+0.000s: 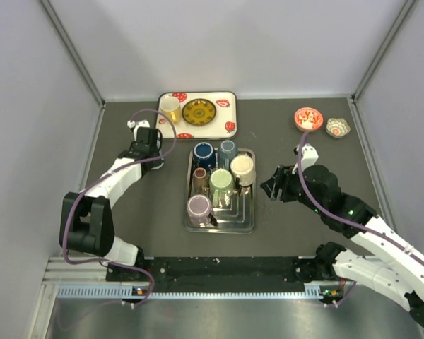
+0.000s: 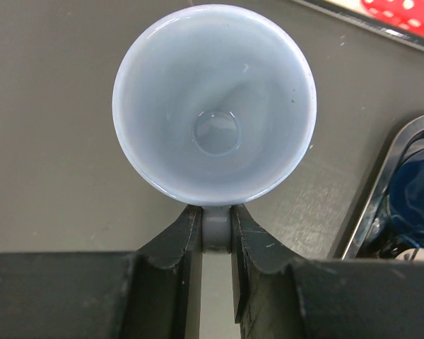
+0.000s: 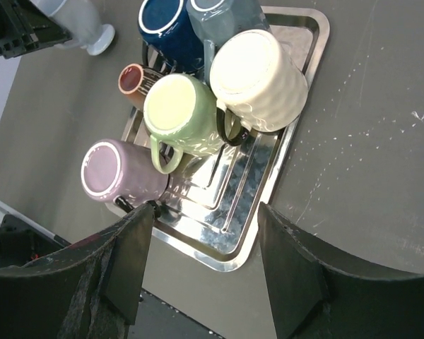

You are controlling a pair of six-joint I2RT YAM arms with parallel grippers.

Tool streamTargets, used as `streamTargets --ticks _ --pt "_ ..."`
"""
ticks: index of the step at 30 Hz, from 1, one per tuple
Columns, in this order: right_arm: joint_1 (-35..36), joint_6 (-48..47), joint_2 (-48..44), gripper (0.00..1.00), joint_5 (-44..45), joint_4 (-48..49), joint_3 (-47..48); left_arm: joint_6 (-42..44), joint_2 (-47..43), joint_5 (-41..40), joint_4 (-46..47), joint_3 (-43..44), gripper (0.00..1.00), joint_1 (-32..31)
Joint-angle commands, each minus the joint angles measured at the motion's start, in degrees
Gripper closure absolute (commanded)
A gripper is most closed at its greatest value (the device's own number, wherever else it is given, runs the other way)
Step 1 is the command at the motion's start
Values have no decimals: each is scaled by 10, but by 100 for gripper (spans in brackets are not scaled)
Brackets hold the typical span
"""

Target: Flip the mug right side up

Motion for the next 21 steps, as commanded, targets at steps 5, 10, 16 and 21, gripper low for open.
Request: streamTargets --ticks 5,10,16,21 --pt "3 -16 21 39 12 28 2 9 37 5 126 19 100 1" --pt "3 -17 38 39 7 32 2 18 75 -8 120 27 90 0" --pt "2 -21 41 38 -2 32 -2 5 61 -28 92 26 68 1" --pt "3 -35 51 36 -22 23 2 -10 2 -56 44 24 48 0"
